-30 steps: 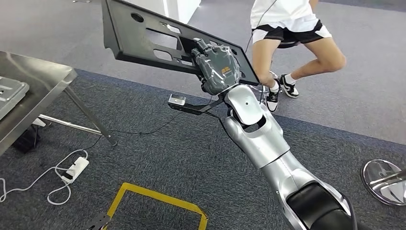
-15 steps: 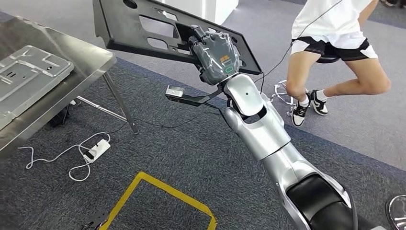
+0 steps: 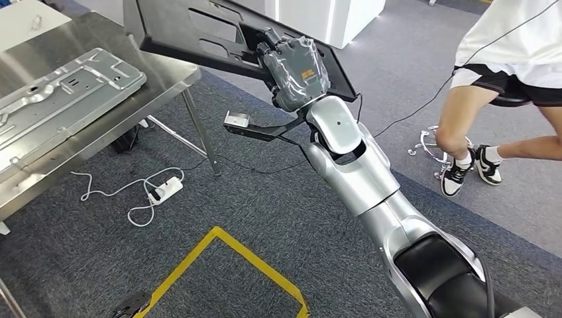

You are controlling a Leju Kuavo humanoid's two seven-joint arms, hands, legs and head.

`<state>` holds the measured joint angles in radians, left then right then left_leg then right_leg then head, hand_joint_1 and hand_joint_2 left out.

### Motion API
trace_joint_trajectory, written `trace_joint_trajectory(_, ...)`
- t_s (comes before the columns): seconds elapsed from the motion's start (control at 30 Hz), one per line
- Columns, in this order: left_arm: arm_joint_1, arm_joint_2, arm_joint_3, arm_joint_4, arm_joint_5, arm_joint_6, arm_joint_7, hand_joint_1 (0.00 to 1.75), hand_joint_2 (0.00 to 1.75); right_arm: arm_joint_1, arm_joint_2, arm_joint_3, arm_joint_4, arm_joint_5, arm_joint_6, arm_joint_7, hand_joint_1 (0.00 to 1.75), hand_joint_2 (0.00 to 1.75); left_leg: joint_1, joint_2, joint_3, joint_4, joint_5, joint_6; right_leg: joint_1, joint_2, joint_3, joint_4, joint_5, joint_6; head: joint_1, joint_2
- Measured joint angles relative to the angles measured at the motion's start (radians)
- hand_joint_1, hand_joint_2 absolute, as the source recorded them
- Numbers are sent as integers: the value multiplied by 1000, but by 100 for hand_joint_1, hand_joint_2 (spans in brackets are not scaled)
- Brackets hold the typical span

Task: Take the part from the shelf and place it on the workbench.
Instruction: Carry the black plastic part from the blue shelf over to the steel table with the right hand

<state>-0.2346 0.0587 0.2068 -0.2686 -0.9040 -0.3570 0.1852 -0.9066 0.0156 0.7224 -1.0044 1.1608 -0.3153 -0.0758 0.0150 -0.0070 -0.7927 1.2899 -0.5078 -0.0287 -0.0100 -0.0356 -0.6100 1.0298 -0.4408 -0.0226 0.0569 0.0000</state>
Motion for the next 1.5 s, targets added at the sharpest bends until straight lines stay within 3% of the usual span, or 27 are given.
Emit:
trace_joint_trajectory(0.03,1,0,0,0,0,-1,1,0,175,0,0,3,2,0,0,0,175,175,0,3,9,-13,15,0,1,-12,0,1,-2,0,0,0)
trace_joint_trajectory(0.1,-2,0,0,0,0,-1,2,0,175,-1,0,9,4,0,0,0,175,175,-2,23,75,-135,71,2,2,-37,3,4,-7,4,0,0)
trace_joint_trajectory(0.17,-7,1,0,0,0,-1,2,0,175,-5,0,10,5,0,0,0,175,175,-12,55,132,-241,101,14,8,-57,4,6,-13,10,0,0)
trace_joint_trajectory(0.2,-9,1,0,0,0,-1,2,0,175,-7,0,11,6,0,0,0,175,175,-16,63,142,-261,101,22,11,-65,5,7,-15,14,1,0)
trace_joint_trajectory(0.27,-9,2,0,0,2,-1,3,0,175,-10,2,13,7,0,2,0,175,175,-18,44,141,-264,102,35,14,-82,9,6,-19,22,1,0)
trace_joint_trajectory(0.3,-9,2,0,0,6,0,8,0,175,-11,3,14,7,-2,2,-2,175,175,-16,33,143,-267,103,40,12,-77,9,10,-24,28,1,0)
trace_joint_trajectory(0.37,-13,4,0,1,21,6,31,0,175,-14,9,16,7,-9,4,-7,175,175,-10,12,149,-273,106,51,7,-33,-12,59,-54,37,1,0)
trace_joint_trajectory(0.4,-18,4,0,1,30,10,46,0,175,-16,12,20,9,-13,4,-9,175,175,-8,2,151,-274,106,56,4,-2,-41,114,-80,40,1,0)
trace_joint_trajectory(0.47,-26,4,1,3,39,15,64,0,175,-16,18,33,14,-17,4,-10,175,175,-9,-21,152,-273,104,62,2,27,-115,247,-127,42,1,0)
trace_joint_trajectory(0.53,-28,3,1,4,42,17,70,0,175,-14,24,45,20,-18,5,-6,175,175,-9,-48,154,-271,101,64,2,32,-154,296,-116,42,1,0)
trace_joint_trajectory(0.6,-28,3,1,7,43,19,72,0,175,-14,29,53,23,-18,6,-2,175,175,-9,-78,160,-267,95,62,2,46,-120,198,-38,37,1,0)
trace_joint_trajectory(0.67,-29,1,1,9,43,21,72,0,175,-17,32,58,25,-18,6,-2,175,175,-8,-104,161,-263,90,56,-1,90,-63,69,16,29,1,0)
trace_joint_trajectory(0.73,-30,0,1,10,43,22,73,0,175,-18,34,63,27,-18,6,-1,175,175,-2,-126,156,-263,88,46,-1,112,-36,20,15,24,1,0)
trace_joint_trajectory(0.8,-26,1,2,12,44,22,74,0,175,-19,39,67,29,-18,7,-1,175,175,3,-141,152,-266,88,35,0,92,-24,6,11,19,1,0)
trace_joint_trajectory(0.87,-23,1,2,14,45,22,75,0,175,-21,47,68,29,-18,8,0,175,175,0,-96,142,-241,75,26,-3,69,-4,-13,10,10,0,0)
trace_joint_trajectory(0.93,-27,1,2,16,45,23,75,0,175,-23,51,68,30,-18,10,0,175,175,-2,-27,93,-146,37,17,-2,41,18,-24,2,0,-2,0)
trace_joint_trajectory(1.0,-28,1,2,17,46,22,75,0,175,-23,51,68,32,-18,11,0,175,175,4,-5,20,-27,4,7,-1,12,33,-26,-12,-3,-2,0)
trace_joint_trajectory(1.03,-27,1,2,17,46,22,75,0,175,-22,51,69,32,-19,11,0,175,175,7,-2,-1,-3,9,2,-1,-1,41,-25,-19,-1,-2,0)
trace_joint_trajectory(1.07,-25,1,2,18,46,22,76,0,175,-21,51,70,33,-19,11,0,175,175,11,2,-4,-15,33,-3,-2,-14,50,-25,-28,1,-2,0)
trace_joint_trajectory(1.1,-23,1,2,18,46,22,76,0,175,-20,51,70,33,-19,11,0,175,175,14,11,15,-69,74,-6,-3,-26,60,-24,-37,5,-2,0)
trace_joint_trajectory(1.17,-23,1,2,18,46,22,76,0,175,-21,51,71,33,-19,11,0,175,175,10,53,75,-204,139,-7,-1,-50,79,-20,-59,17,-3,0)
trace_joint_trajectory(1.23,-24,0,2,19,46,22,76,0,175,-22,51,73,34,-20,11,0,175,175,0,76,105,-263,148,6,7,-70,91,-18,-76,28,-3,0)
trace_joint_trajectory(1.3,-24,0,2,20,46,22,76,0,175,-23,52,75,34,-21,11,0,175,175,-2,55,109,-263,136,26,9,-83,100,-13,-81,37,-3,0)
trace_joint_trajectory(1.33,-23,1,2,20,46,22,76,0,175,-23,53,76,34,-21,11,0,175,175,-1,42,114,-265,131,33,6,-77,96,3,-79,41,-3,0)
trace_joint_trajectory(1.37,-24,1,2,20,46,22,77,0,175,-24,54,77,34,-21,11,0,175,175,0,30,121,-267,127,41,1,-55,81,34,-78,44,-3,0)
trace_joint_trajectory(1.43,-27,2,2,20,46,22,77,0,175,-24,54,78,33,-21,11,0,175,175,3,8,137,-271,118,54,-7,1,10,143,-96,48,-2,0)
trace_joint_trajectory(1.5,-31,2,2,20,46,22,77,0,175,-22,52,79,36,-21,11,0,175,175,2,-19,148,-271,108,60,-8,28,-81,260,-143,51,-1,0)
